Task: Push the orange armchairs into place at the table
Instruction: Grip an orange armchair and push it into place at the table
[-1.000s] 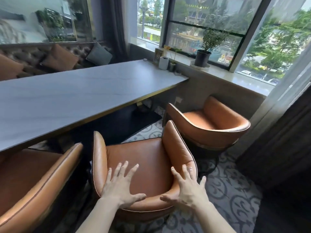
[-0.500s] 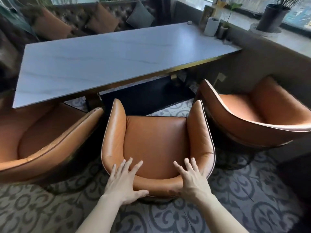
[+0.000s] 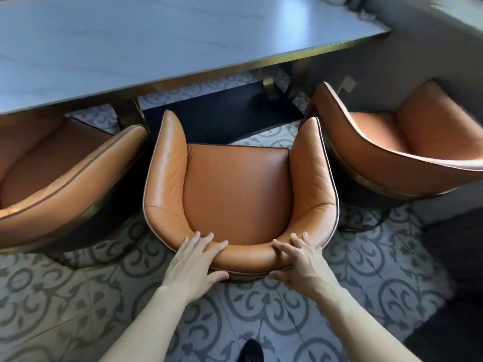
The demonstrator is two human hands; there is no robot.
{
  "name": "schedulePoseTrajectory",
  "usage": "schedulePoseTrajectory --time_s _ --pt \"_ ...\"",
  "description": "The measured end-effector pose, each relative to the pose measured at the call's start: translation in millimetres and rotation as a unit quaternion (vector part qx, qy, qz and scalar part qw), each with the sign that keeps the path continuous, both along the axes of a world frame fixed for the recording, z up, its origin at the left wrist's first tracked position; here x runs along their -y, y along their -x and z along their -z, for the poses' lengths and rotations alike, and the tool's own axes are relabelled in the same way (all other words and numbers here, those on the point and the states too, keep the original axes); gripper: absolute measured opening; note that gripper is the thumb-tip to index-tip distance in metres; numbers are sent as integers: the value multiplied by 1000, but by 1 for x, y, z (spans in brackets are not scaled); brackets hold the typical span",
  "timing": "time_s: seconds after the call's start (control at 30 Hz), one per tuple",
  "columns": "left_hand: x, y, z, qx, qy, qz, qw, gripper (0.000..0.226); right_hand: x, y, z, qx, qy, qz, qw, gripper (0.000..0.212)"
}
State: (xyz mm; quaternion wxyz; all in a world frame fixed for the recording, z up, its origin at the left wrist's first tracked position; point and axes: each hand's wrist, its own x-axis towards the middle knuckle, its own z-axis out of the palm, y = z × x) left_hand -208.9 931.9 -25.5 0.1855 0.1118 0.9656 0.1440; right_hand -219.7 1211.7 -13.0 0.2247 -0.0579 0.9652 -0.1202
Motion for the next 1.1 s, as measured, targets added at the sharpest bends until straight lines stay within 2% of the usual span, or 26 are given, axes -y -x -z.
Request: schedulePoseTrajectory --time_s 0.3,0.57,1.1 --pt "2 6 1 -11 1 2 1000 67 1 -1 11 -41 -8 -25 999 75" --pt "2 13 7 -29 -7 -1 1000 68 -7 0 31 -70 -7 -25 997 82" --pt "-27 129 6 -15 -17 -45 999 66 -33 144 21 -49 8 -66 997 70"
